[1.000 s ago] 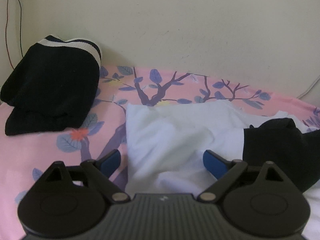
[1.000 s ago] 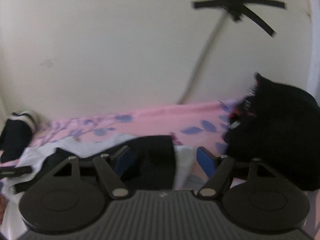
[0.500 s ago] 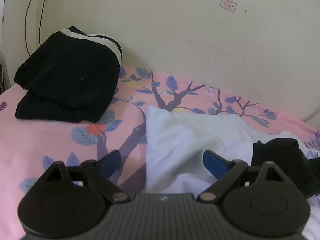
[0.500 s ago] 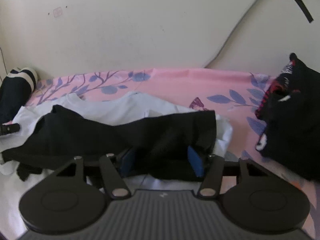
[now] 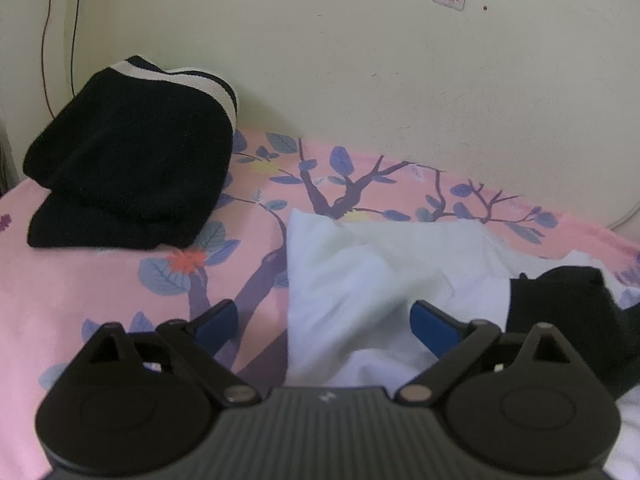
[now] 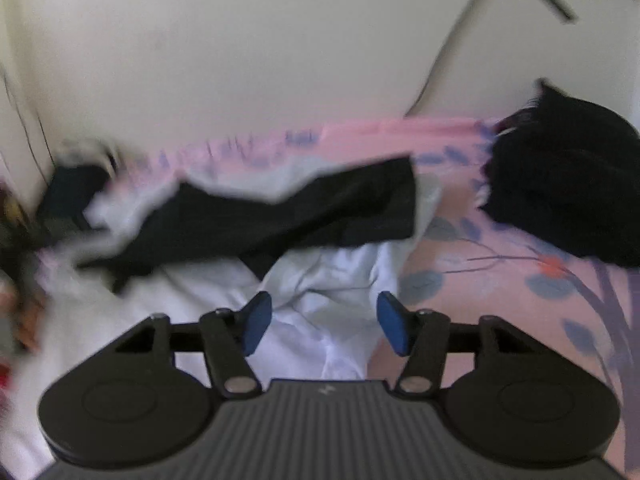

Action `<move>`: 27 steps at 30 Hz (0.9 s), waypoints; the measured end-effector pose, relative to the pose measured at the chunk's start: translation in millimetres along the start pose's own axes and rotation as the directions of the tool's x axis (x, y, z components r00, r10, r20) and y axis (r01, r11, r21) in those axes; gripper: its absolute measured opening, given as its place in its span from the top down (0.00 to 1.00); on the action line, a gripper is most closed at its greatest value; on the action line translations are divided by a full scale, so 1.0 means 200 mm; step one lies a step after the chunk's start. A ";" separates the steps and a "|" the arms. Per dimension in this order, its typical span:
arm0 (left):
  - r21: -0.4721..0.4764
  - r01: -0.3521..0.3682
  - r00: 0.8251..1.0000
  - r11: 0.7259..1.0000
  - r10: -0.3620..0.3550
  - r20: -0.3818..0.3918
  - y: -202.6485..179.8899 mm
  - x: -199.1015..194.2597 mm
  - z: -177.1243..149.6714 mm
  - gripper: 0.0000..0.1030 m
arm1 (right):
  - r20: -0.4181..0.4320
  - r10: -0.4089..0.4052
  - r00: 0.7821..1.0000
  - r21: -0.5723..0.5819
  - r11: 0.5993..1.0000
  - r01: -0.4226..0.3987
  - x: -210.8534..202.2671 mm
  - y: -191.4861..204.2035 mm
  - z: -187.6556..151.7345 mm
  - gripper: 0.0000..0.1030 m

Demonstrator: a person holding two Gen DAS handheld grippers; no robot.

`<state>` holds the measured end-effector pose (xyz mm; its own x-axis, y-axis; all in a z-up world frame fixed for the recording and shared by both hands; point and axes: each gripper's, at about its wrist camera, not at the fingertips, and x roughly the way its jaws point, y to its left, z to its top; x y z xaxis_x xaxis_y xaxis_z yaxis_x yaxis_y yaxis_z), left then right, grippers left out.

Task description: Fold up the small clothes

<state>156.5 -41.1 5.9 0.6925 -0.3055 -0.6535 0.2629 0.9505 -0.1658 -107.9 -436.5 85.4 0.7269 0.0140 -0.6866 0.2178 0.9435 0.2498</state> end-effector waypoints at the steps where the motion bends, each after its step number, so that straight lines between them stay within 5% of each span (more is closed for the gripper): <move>1: -0.007 0.014 1.000 1.000 -0.014 0.000 0.01 0.00 0.00 0.03 | 0.034 0.001 0.999 0.014 1.000 -0.001 -0.08 -0.03 -0.02 0.43; 5: -0.046 0.067 0.998 0.997 -0.068 -0.017 0.04 -0.03 0.01 0.02 | 0.060 -0.050 0.997 0.030 0.998 0.048 -0.22 -0.10 -0.10 0.43; 9: -0.111 0.130 0.991 0.985 -0.133 -0.016 0.09 -0.17 -0.01 0.02 | 0.006 -0.036 0.999 0.037 0.999 0.036 -0.13 -0.10 -0.17 0.42; 10: -0.107 0.139 0.990 0.985 -0.140 -0.008 0.11 -0.22 -0.02 0.02 | -0.013 -0.027 1.000 0.025 0.999 0.028 -0.10 -0.09 -0.20 0.49; 11: -0.095 0.145 0.989 0.985 -0.146 0.003 0.12 -0.29 -0.04 0.02 | -0.041 -0.029 0.999 0.013 0.999 0.029 -0.06 -0.09 -0.22 0.91; 12: -0.078 0.144 0.990 0.986 -0.143 0.016 0.15 -0.36 -0.05 0.02 | -0.036 -0.031 0.999 0.013 0.999 0.031 -0.05 -0.09 -0.25 1.00; 18: 0.026 0.076 0.995 0.997 -0.077 0.061 0.34 -0.77 -0.20 0.02 | -0.010 -0.052 0.999 0.147 0.988 0.053 -0.17 -0.22 -0.32 1.00; 25: 0.058 0.155 0.988 0.986 -0.153 -0.025 0.44 -1.04 -0.45 0.02 | 0.044 0.201 0.979 0.164 0.965 -0.205 -0.51 -0.18 -0.45 1.00; 27: 0.067 0.146 0.989 0.987 -0.145 -0.024 0.45 -1.12 -0.54 0.02 | 0.060 0.219 0.974 0.158 0.961 -0.225 -0.62 -0.20 -0.53 1.00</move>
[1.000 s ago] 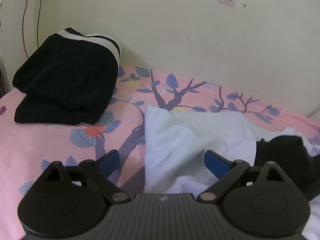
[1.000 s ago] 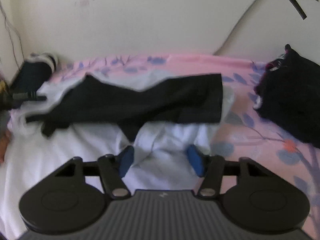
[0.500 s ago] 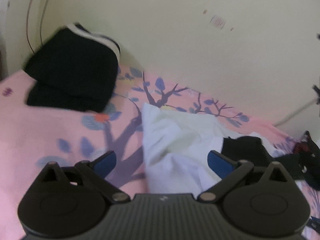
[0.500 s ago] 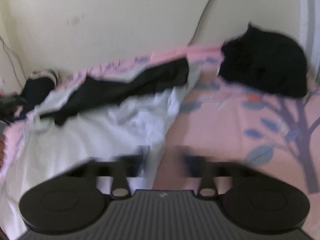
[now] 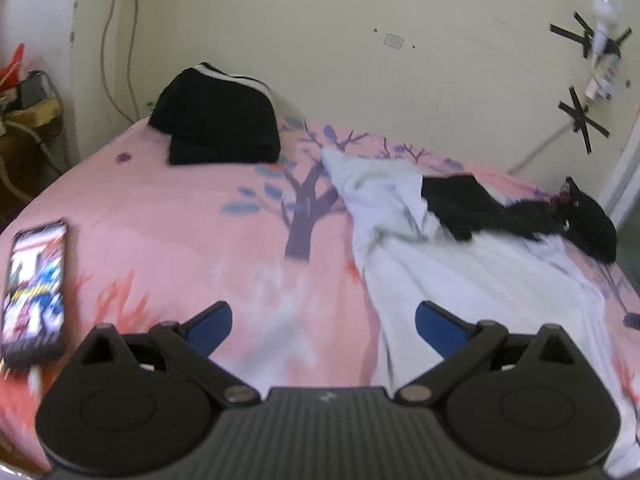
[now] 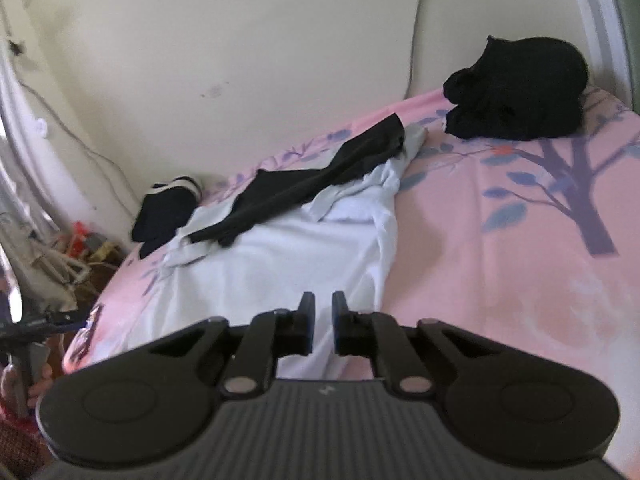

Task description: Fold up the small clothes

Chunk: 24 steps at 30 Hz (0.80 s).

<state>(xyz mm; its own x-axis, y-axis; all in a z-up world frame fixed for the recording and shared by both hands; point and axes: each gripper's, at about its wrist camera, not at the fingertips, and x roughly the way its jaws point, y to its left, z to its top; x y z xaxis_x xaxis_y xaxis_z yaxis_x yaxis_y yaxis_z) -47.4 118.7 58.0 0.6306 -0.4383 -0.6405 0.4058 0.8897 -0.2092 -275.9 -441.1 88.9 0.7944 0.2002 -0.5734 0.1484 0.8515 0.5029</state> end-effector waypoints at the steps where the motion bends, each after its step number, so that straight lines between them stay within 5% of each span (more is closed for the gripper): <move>1: 0.004 -0.001 1.000 1.000 0.001 0.003 0.01 -0.05 -0.04 0.02 | 0.014 -0.007 1.000 -0.003 1.000 0.007 -0.07 -0.01 -0.03 1.00; 5: -0.005 0.006 1.000 1.000 -0.006 -0.001 0.01 -0.17 -0.20 0.01 | 0.039 0.008 0.999 0.012 1.000 -0.009 -0.36 -0.07 -0.17 1.00; 7: -0.007 0.018 1.000 1.000 -0.018 -0.014 0.01 -0.21 -0.27 0.01 | 0.035 0.008 0.999 -0.004 1.000 -0.008 -0.45 -0.05 -0.26 0.68; 8: -0.007 0.023 0.999 1.000 -0.023 -0.025 0.01 -0.22 -0.30 0.01 | 0.036 -0.011 0.999 -0.014 1.000 0.012 -0.48 -0.04 -0.31 0.19; 10: -0.005 0.034 0.999 0.999 -0.034 -0.041 -0.01 -0.26 -0.37 0.01 | 0.071 0.011 0.997 -0.051 0.999 -0.007 -0.53 -0.01 -0.41 0.17; 15: -0.018 0.092 0.991 0.996 -0.093 -0.091 -0.04 -0.30 -0.53 0.01 | -0.051 0.163 0.985 -0.027 0.986 -0.165 -0.46 0.06 -0.64 0.30; 21: -0.051 0.138 0.972 0.989 -0.145 -0.186 -0.08 -0.14 -0.67 0.01 | -0.135 0.196 0.971 0.044 0.980 -0.192 -0.31 0.06 -0.73 0.30; 23: -0.077 0.139 0.970 0.987 -0.151 -0.192 -0.09 -0.07 -0.68 0.07 | -0.145 0.206 0.968 0.043 0.978 -0.202 -0.28 0.07 -0.74 0.30; 24: -0.097 0.155 0.966 0.983 -0.171 -0.194 -0.09 -0.04 -0.68 0.24 | -0.149 0.209 0.966 0.039 0.978 -0.206 -0.27 0.08 -0.74 0.30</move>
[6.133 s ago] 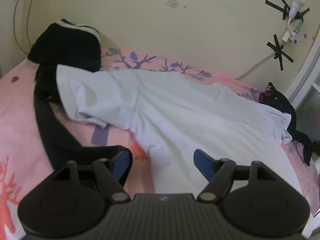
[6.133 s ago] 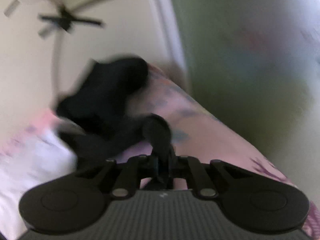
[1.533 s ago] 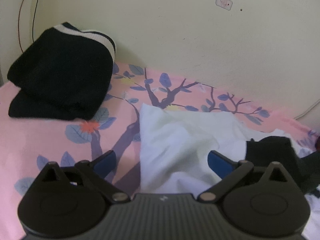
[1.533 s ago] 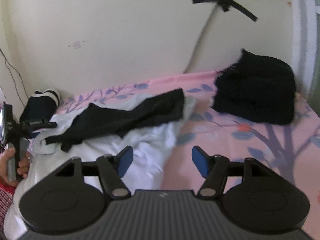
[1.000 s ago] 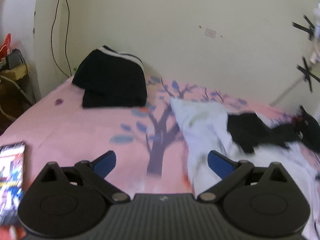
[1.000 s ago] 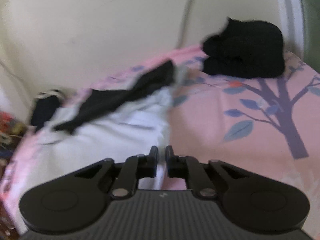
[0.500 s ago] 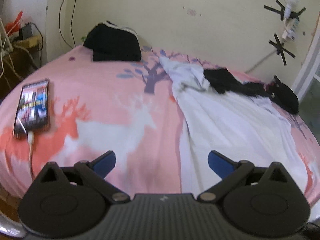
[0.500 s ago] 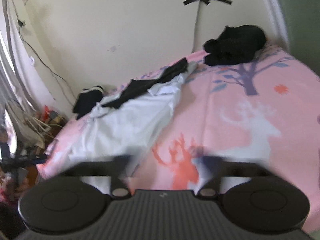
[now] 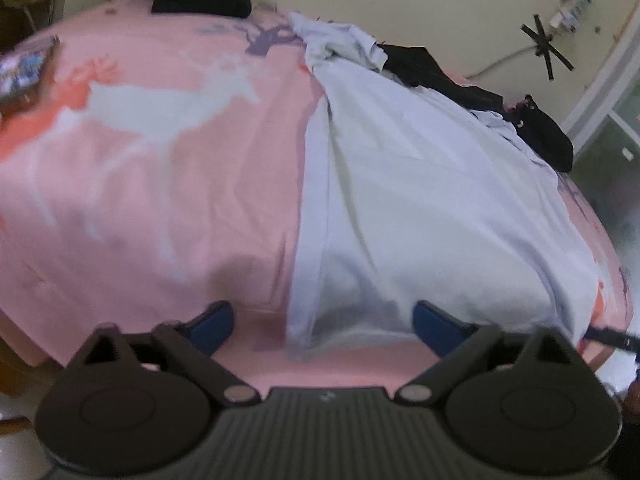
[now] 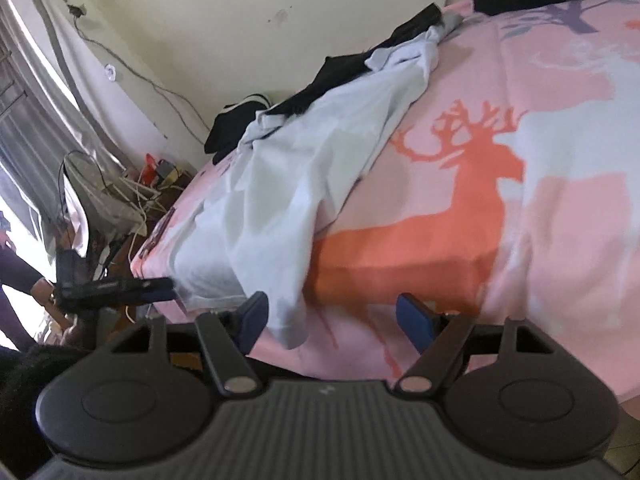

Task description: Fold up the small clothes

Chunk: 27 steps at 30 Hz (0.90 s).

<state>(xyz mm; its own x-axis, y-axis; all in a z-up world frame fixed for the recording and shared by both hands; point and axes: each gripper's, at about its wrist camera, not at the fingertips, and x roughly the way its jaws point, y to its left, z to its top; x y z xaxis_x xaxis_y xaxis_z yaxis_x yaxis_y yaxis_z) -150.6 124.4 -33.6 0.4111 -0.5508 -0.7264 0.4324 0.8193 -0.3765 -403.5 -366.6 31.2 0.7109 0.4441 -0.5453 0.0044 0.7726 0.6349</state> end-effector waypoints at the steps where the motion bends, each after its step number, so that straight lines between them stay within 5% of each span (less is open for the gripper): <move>1: -0.020 0.039 0.999 0.999 -0.040 -0.022 0.01 0.03 0.00 0.63 | -0.004 0.004 1.000 -0.005 1.000 -0.004 0.02 0.01 0.00 0.30; 3: -0.058 0.122 0.988 0.991 -0.127 -0.087 0.01 0.05 0.01 0.94 | -0.008 0.014 1.000 -0.016 1.000 -0.014 0.02 0.01 0.01 0.30; 8: -0.080 0.199 0.980 0.977 -0.198 0.019 0.08 -0.29 0.04 0.94 | 0.016 0.065 0.998 -0.006 0.998 -0.065 0.01 -0.02 -0.01 0.30; 14: -0.086 0.188 0.959 0.978 -0.164 0.232 0.11 -0.70 0.13 0.94 | 0.034 0.138 0.990 0.094 0.986 -0.141 0.05 -0.15 -0.06 0.40; 19: -0.048 0.160 0.960 0.986 -0.144 0.240 0.04 -0.72 0.16 0.94 | -0.003 0.214 0.977 0.063 0.975 -0.214 0.16 -0.11 -0.04 0.40; 25: -0.041 0.150 0.958 0.988 -0.135 0.253 0.02 -0.75 0.22 0.94 | -0.085 0.372 0.924 0.054 0.928 -0.368 0.41 -0.05 -0.01 0.37; 27: -0.034 0.142 0.959 0.989 -0.129 0.254 0.01 -0.76 0.22 0.94 | -0.083 0.388 0.918 0.060 0.921 -0.384 0.45 -0.02 0.00 0.53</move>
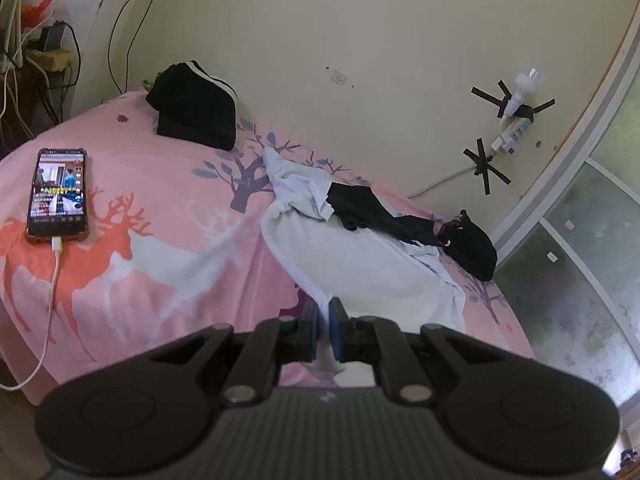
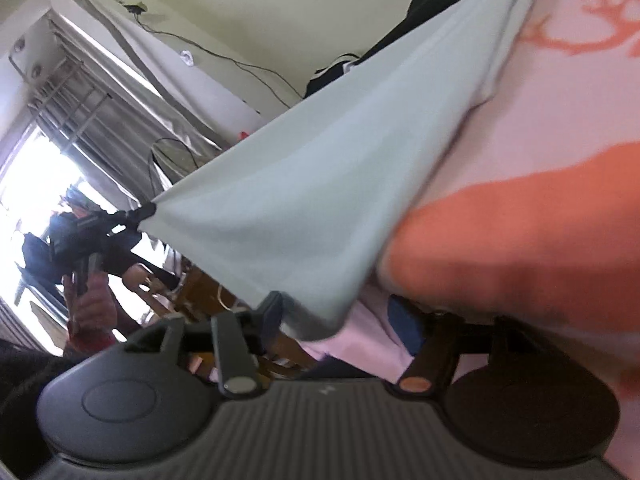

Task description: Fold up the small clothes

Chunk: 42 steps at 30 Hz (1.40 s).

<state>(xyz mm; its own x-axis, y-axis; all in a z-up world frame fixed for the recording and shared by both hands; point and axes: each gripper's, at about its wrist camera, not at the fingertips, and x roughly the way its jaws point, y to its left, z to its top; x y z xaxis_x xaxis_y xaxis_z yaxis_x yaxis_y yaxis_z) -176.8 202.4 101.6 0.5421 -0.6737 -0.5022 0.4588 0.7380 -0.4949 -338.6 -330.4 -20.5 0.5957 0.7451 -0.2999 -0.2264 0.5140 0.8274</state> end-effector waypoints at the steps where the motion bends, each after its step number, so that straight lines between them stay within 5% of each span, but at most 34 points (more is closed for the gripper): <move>1: 0.004 -0.003 1.000 1.000 0.003 0.000 0.00 -0.01 0.00 0.94 | 0.000 -0.003 1.000 -0.015 1.000 0.003 0.01 0.02 0.00 0.62; 3: 0.003 -0.008 1.000 1.000 0.008 0.002 0.01 -0.01 0.00 0.94 | 0.015 -0.028 1.000 -0.047 0.998 0.029 0.00 0.06 0.00 0.92; 7: -0.016 -0.012 1.000 1.000 0.012 0.005 0.04 0.00 0.00 0.94 | 0.122 0.011 0.992 -0.137 0.991 0.006 -0.21 0.27 0.02 0.93; 10: -0.027 0.024 0.999 0.999 -0.024 -0.026 0.04 0.05 -0.03 0.94 | 0.288 -0.008 0.958 -0.210 0.975 0.071 -0.48 0.45 0.10 0.93; 11: -0.020 0.028 0.999 0.999 -0.029 -0.037 0.03 0.07 -0.04 0.94 | 0.334 -0.029 0.942 -0.219 0.970 0.107 -0.55 0.49 0.12 0.89; 12: -0.009 0.020 0.999 1.000 -0.020 -0.039 0.02 0.09 -0.05 0.93 | 0.386 -0.043 0.921 -0.223 0.965 0.139 -0.61 0.53 0.14 0.69; 14: 0.003 0.006 0.999 1.000 -0.005 -0.039 0.01 0.10 -0.07 0.93 | 0.467 -0.030 0.884 -0.233 0.960 0.156 -0.70 0.57 0.14 0.49; 16: -0.019 0.007 0.999 1.000 -0.007 -0.042 0.04 0.10 -0.08 0.93 | 0.509 -0.034 0.860 -0.220 0.961 0.168 -0.77 0.56 0.13 0.48; 19: -0.043 -0.006 0.998 0.999 0.003 -0.057 0.09 0.10 -0.10 0.93 | 0.475 -0.109 0.873 -0.141 0.970 0.198 -0.74 0.47 0.07 0.50; 23: -0.040 -0.023 0.998 0.999 0.020 -0.060 0.11 0.09 -0.11 0.93 | 0.330 -0.235 0.915 -0.085 0.957 0.276 -0.61 0.33 -0.05 0.50; 25: -0.036 -0.022 0.998 0.999 0.020 -0.058 0.10 0.09 -0.11 0.93 | 0.263 -0.295 0.918 -0.044 0.947 0.317 -0.56 0.24 -0.11 0.50; 29: -0.030 -0.029 0.998 0.999 0.027 -0.061 0.09 0.10 -0.11 0.93 | 0.243 -0.322 0.915 0.086 0.947 0.311 -0.59 0.06 -0.21 0.38; 32: -0.028 -0.037 0.997 0.999 0.035 -0.064 0.08 0.11 -0.11 0.93 | 0.228 -0.295 0.928 0.132 0.954 0.270 -0.54 -0.04 -0.22 0.38; 34: -0.019 -0.036 0.997 0.999 0.035 -0.065 0.08 0.11 -0.11 0.93 | 0.200 -0.256 0.946 0.121 0.964 0.235 -0.46 -0.03 -0.20 0.44; 35: -0.014 -0.037 0.997 0.999 0.036 -0.065 0.07 0.10 -0.12 0.93 | 0.187 -0.248 0.951 0.104 0.967 0.232 -0.43 -0.03 -0.19 0.62; 36: -0.008 -0.038 0.997 0.999 0.037 -0.065 0.06 0.10 -0.12 0.93 | 0.186 -0.250 0.950 0.090 0.968 0.236 -0.42 0.00 -0.18 0.91; 42: -0.019 -0.020 0.993 1.000 0.017 -0.116 0.09 0.15 -0.18 0.92 | 0.377 -0.238 0.895 0.026 0.969 0.247 -0.79 0.24 -0.12 0.94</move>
<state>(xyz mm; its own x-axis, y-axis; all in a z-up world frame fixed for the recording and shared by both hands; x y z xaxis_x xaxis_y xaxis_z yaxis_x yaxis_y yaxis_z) -177.4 195.0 52.3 0.4650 -0.6607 -0.5893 0.4345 0.7502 -0.4983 -462.6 -413.6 55.1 0.8776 0.3843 -0.2866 -0.0522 0.6709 0.7397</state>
